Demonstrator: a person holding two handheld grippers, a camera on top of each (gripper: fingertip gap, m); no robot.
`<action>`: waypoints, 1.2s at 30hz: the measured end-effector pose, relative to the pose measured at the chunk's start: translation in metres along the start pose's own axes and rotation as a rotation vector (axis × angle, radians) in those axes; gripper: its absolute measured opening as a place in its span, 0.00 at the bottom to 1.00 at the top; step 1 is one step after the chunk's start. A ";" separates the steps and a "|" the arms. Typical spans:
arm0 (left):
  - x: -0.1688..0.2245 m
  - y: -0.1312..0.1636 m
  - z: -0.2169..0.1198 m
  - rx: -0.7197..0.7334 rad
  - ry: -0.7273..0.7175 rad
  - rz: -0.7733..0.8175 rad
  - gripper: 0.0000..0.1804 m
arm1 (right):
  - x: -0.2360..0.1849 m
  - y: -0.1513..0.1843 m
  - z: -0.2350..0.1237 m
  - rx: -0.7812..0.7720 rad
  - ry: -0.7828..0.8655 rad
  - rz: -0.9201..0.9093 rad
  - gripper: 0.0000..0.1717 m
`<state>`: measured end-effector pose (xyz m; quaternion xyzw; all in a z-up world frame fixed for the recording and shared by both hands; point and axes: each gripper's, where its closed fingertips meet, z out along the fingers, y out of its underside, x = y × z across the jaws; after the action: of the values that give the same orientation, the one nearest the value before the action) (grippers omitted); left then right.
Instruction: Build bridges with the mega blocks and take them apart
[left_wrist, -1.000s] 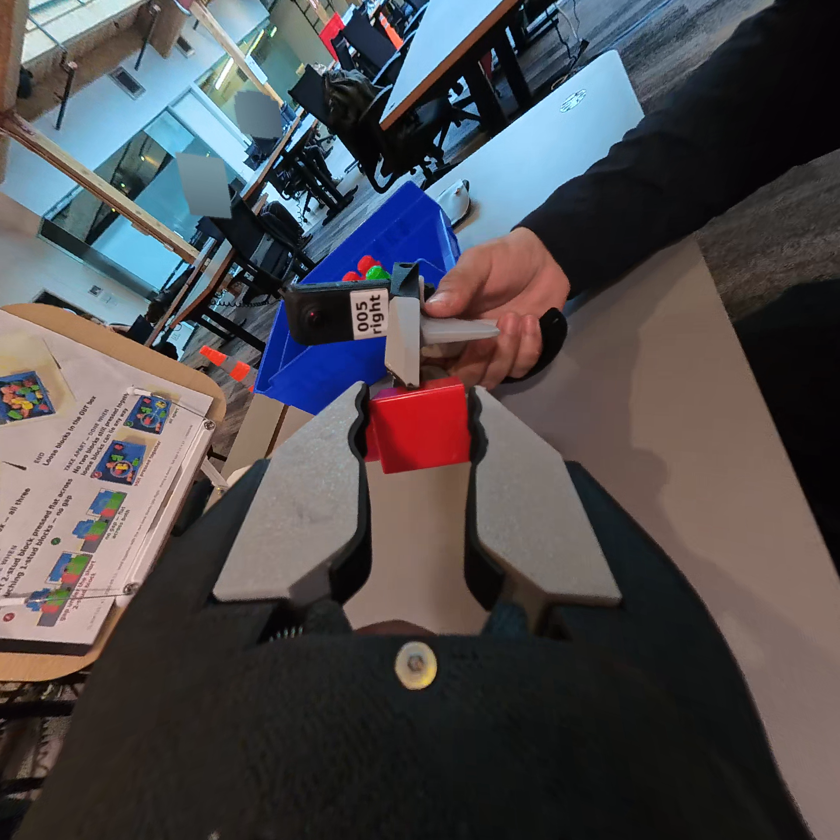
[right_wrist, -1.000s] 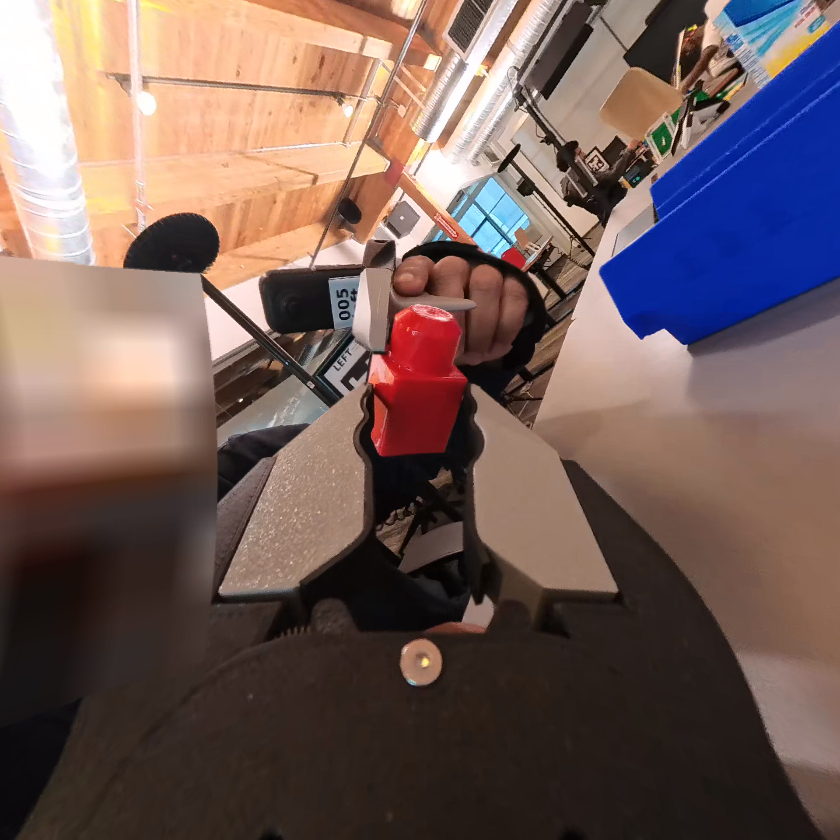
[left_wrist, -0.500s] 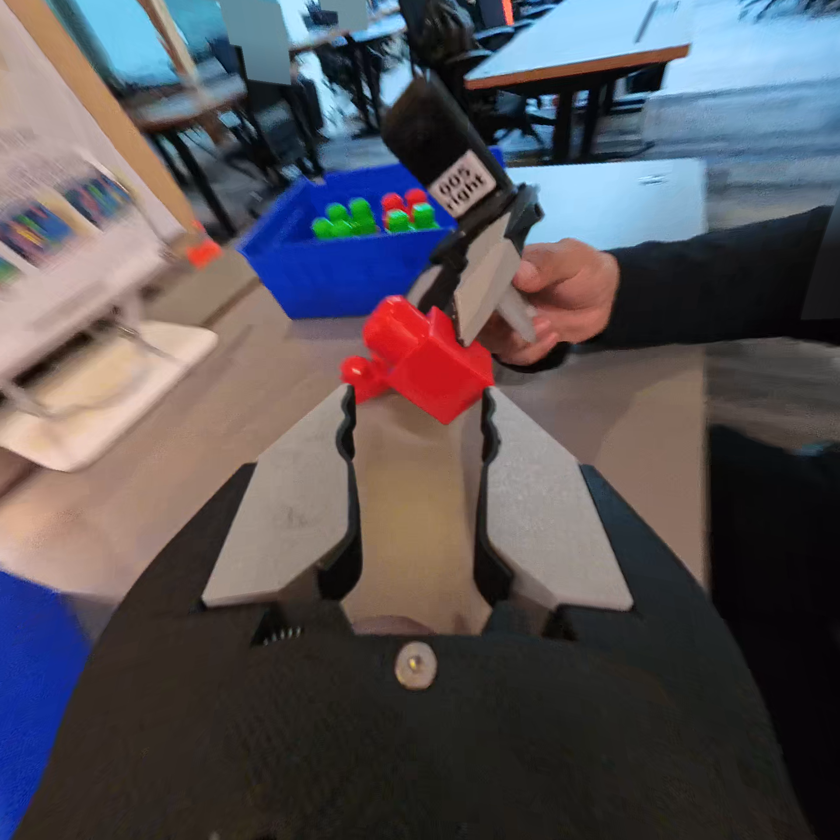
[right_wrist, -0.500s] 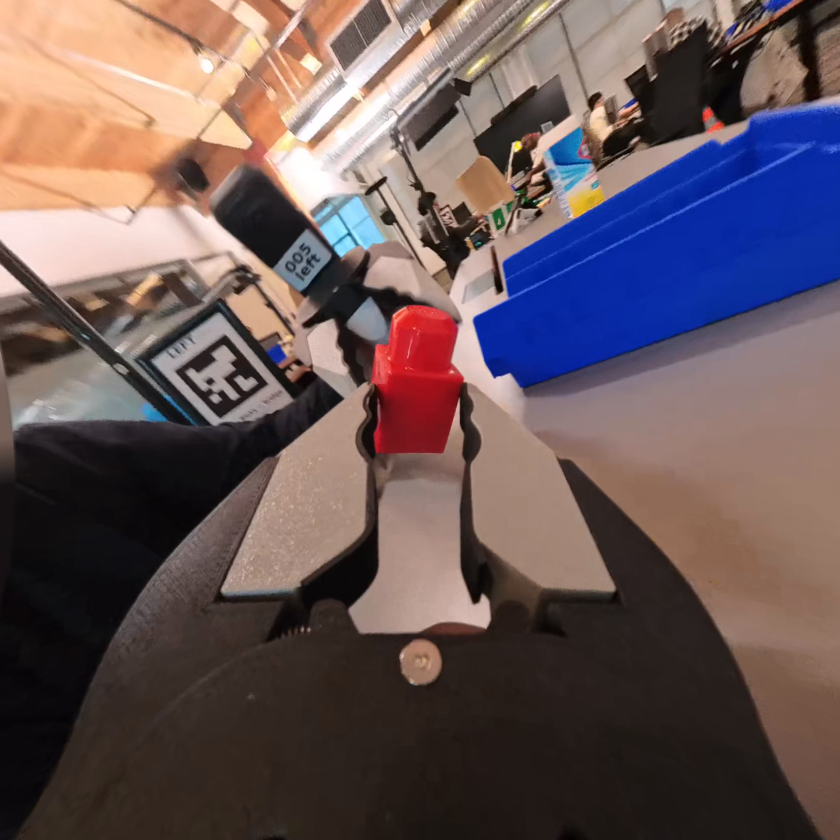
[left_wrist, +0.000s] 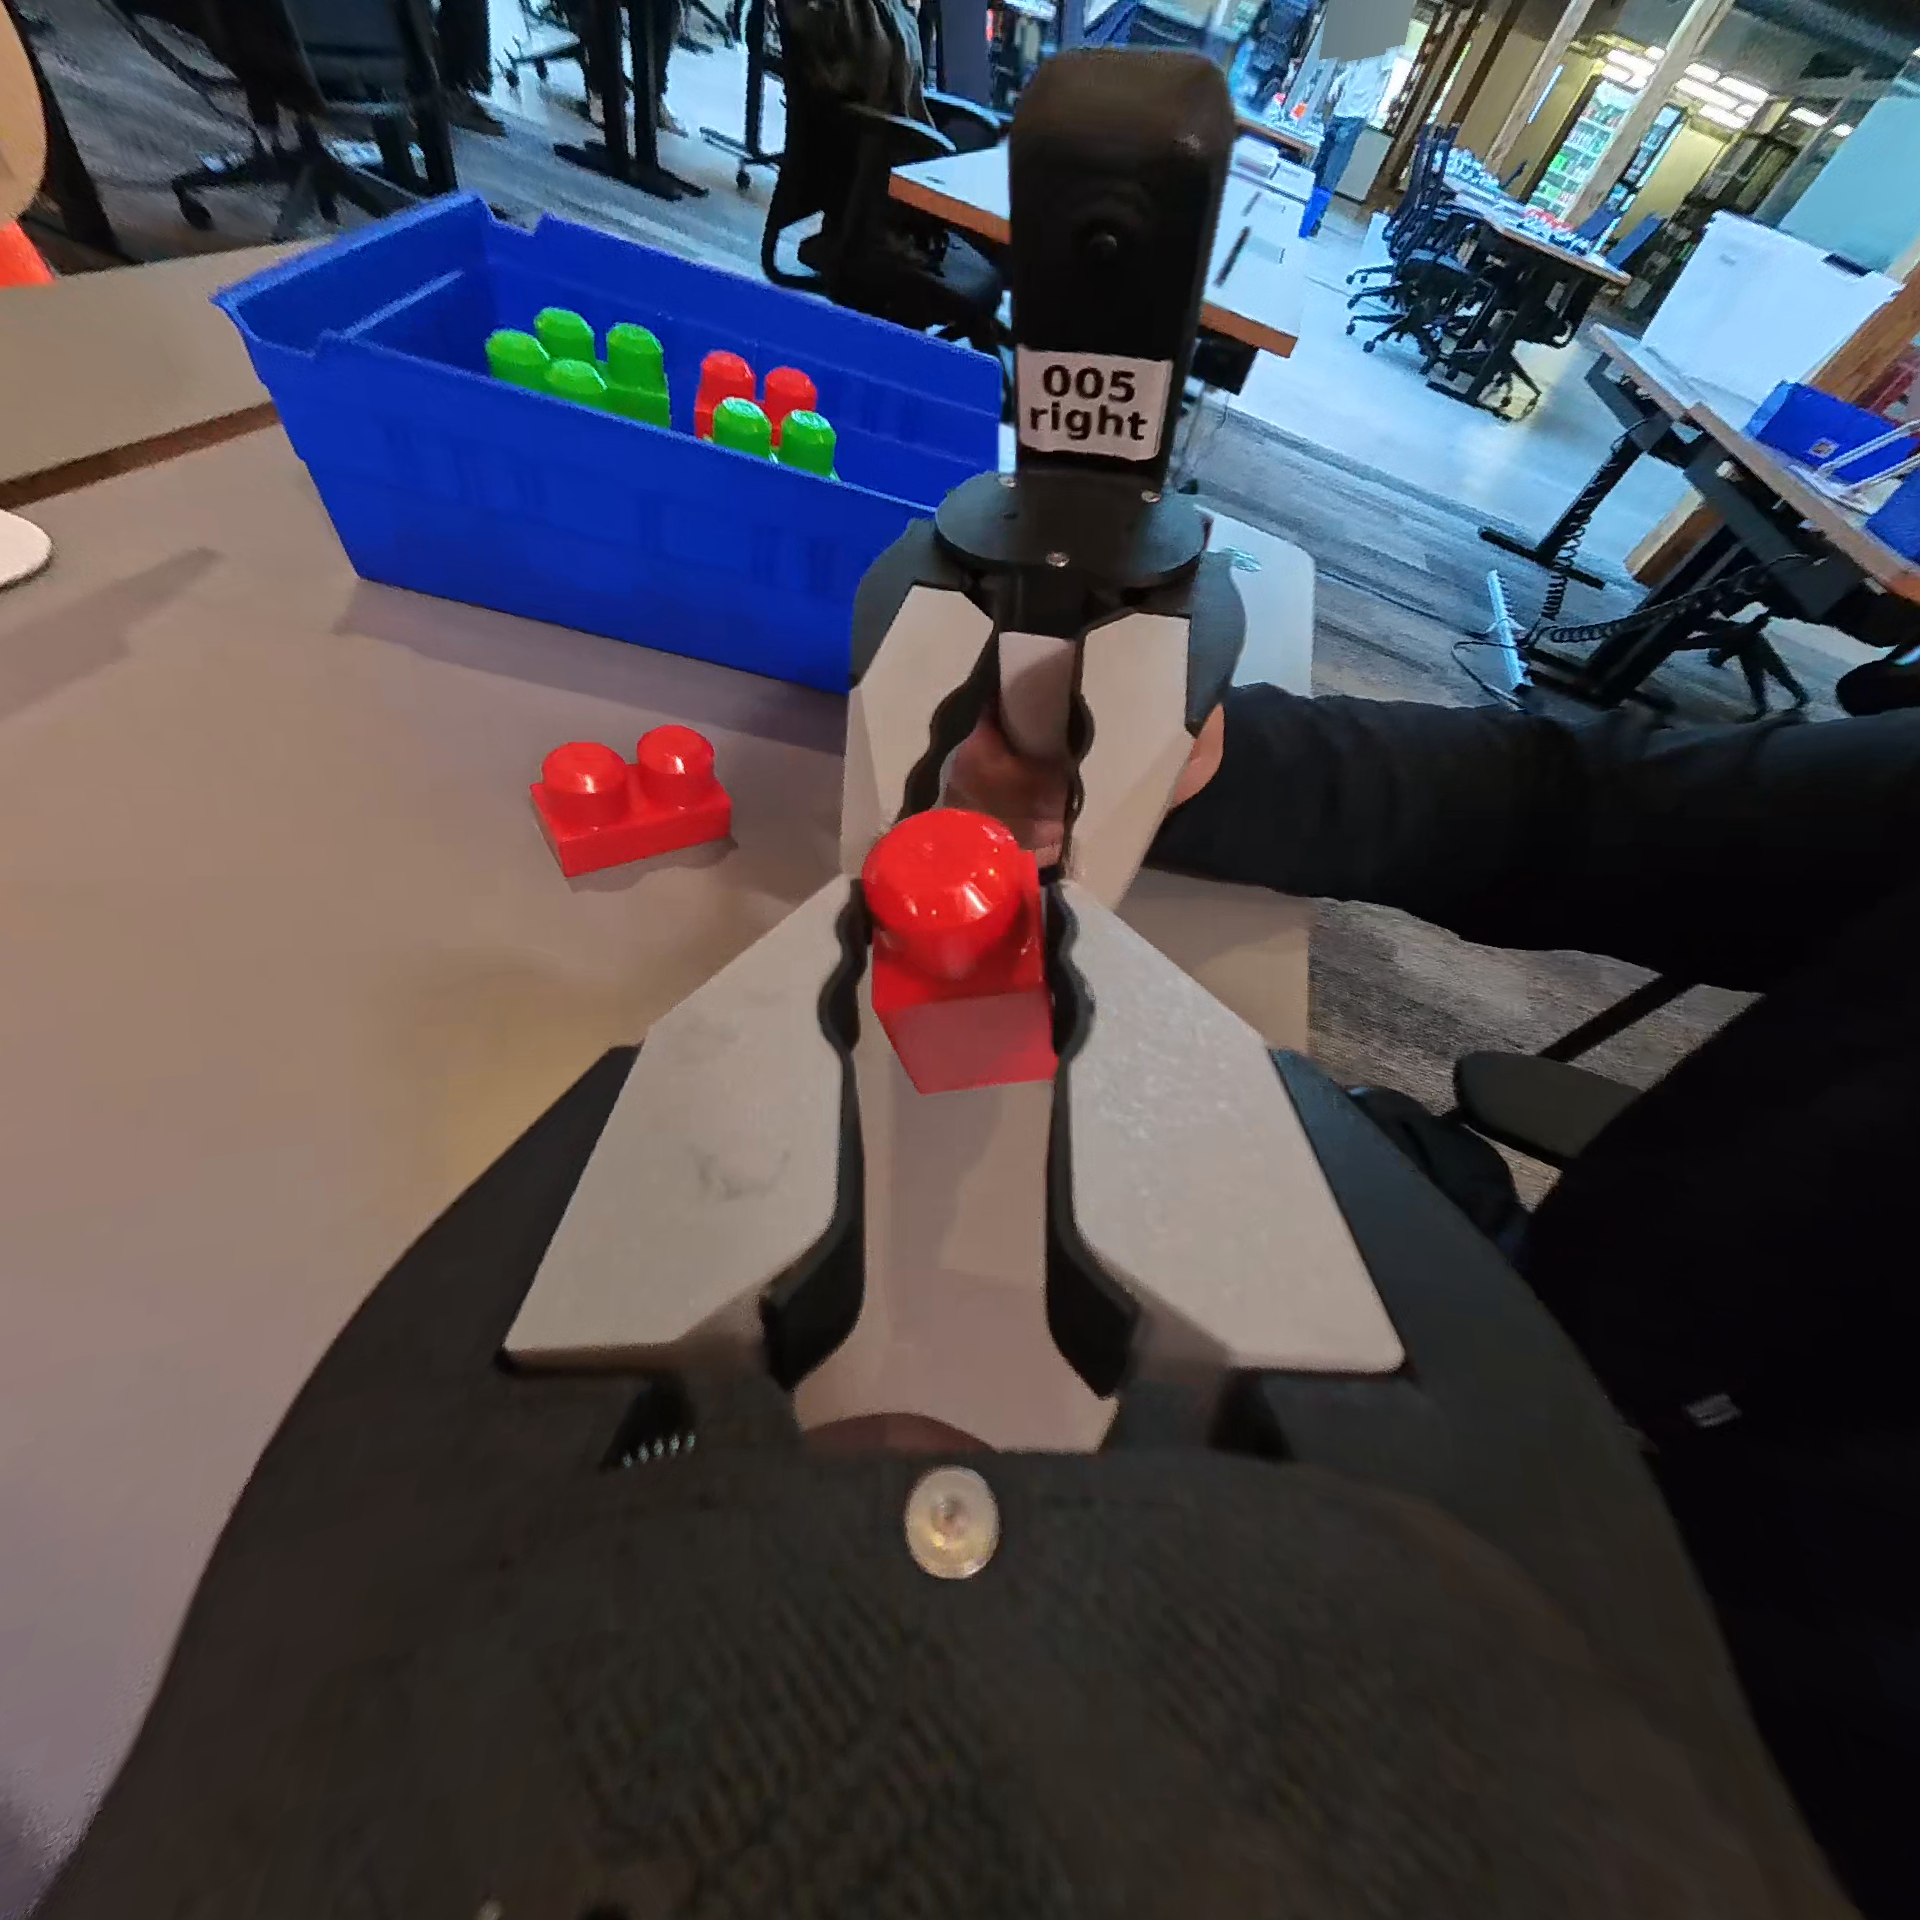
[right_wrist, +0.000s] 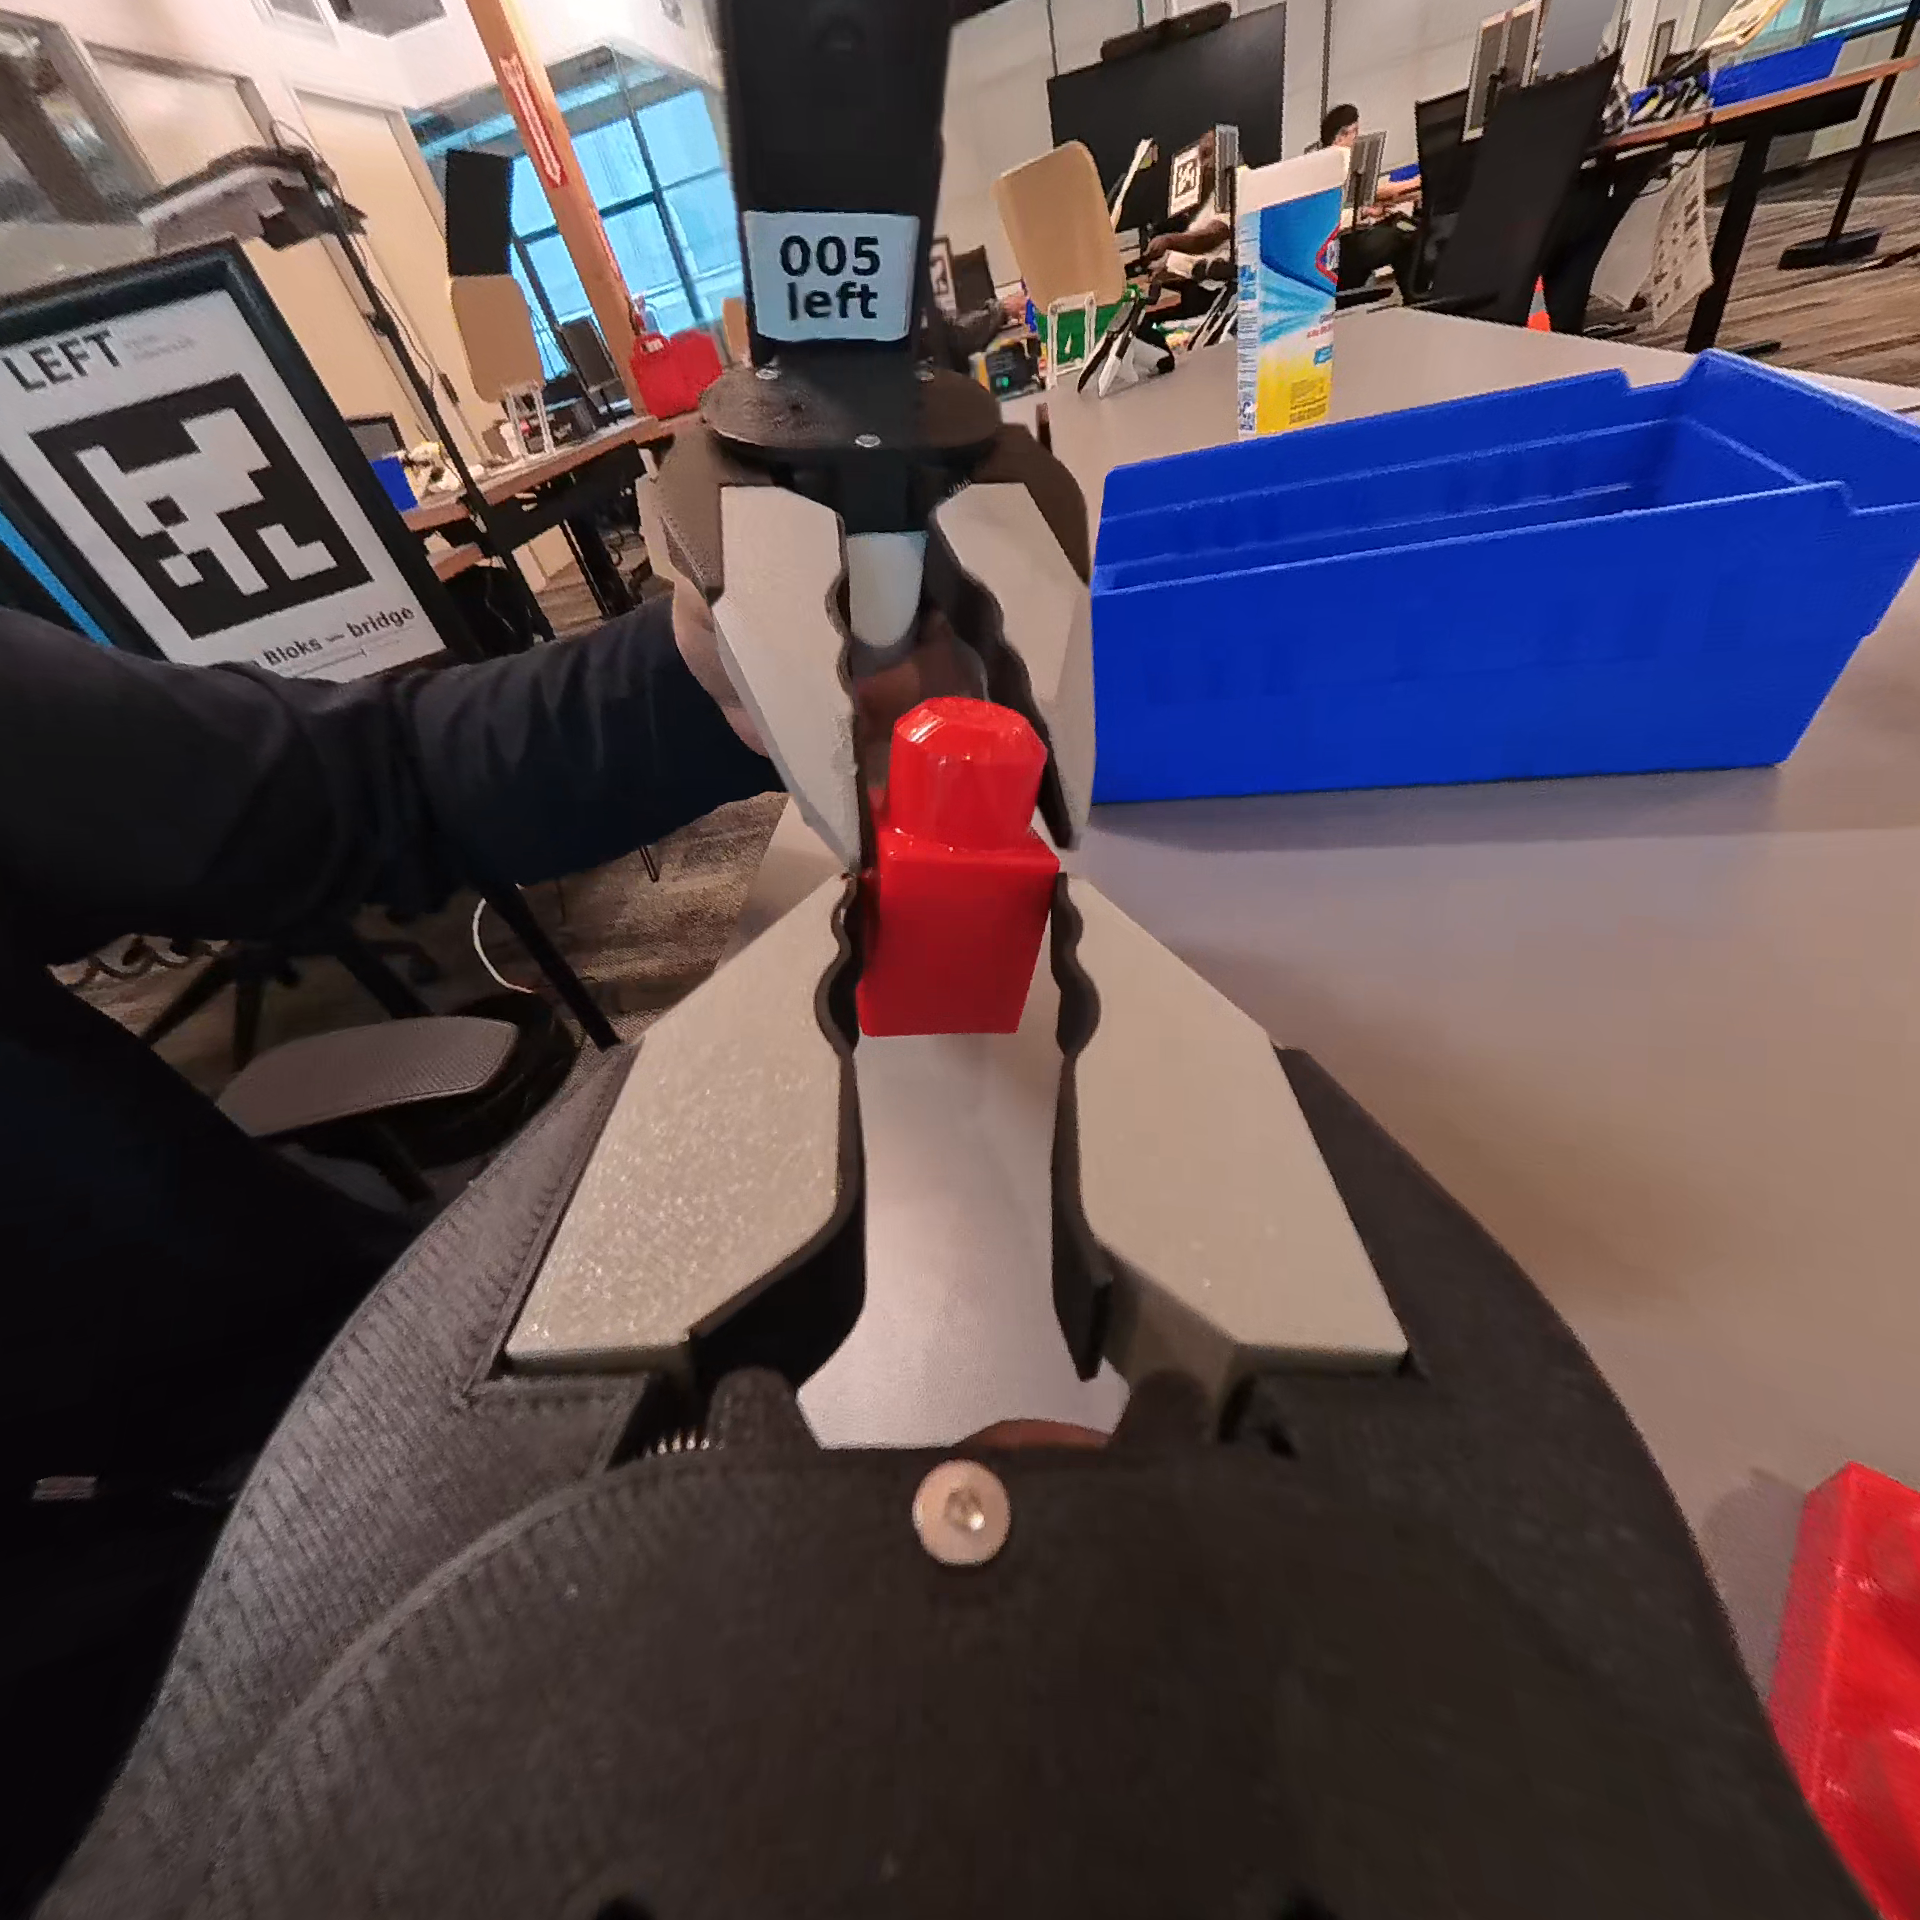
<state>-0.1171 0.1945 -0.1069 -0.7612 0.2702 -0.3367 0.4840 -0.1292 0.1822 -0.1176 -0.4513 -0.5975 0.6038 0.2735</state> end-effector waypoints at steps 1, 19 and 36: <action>0.001 0.001 0.001 0.001 0.016 -0.022 0.17 | -0.001 0.001 0.000 -0.006 0.002 -0.010 0.19; -0.098 0.002 0.001 -0.085 -0.378 -0.013 0.17 | 0.085 -0.017 -0.066 0.069 0.528 -0.001 0.16; -0.131 0.023 0.012 -0.152 -0.525 0.032 0.30 | 0.094 -0.023 -0.084 0.125 0.560 0.061 0.14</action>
<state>-0.1922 0.2891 -0.1642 -0.8522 0.1722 -0.0987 0.4841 -0.1024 0.3072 -0.1056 -0.6005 -0.4466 0.4992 0.4368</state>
